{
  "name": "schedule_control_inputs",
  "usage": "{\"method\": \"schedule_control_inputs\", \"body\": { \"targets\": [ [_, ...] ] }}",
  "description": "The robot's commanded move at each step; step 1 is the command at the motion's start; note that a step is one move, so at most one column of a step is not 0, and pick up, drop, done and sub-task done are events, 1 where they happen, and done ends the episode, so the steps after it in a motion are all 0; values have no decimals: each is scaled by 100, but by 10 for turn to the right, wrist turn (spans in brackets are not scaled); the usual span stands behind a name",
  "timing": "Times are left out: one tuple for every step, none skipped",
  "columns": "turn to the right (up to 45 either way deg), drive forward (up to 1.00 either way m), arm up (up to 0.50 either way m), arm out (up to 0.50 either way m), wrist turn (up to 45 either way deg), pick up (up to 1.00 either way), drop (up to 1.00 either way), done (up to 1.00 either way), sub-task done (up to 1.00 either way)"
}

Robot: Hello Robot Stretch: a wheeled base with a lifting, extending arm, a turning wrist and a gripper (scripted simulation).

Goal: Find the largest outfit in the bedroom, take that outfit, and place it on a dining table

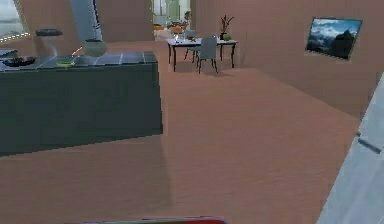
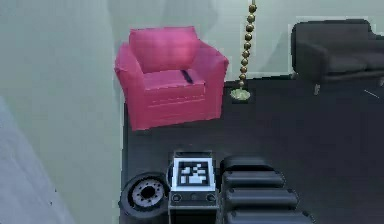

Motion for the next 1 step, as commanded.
{"method": "schedule_control_inputs", "body": {
  "targets": [
    [0, 100, 0, 0, 0, 0, 0, 0, 0]
  ]
}}
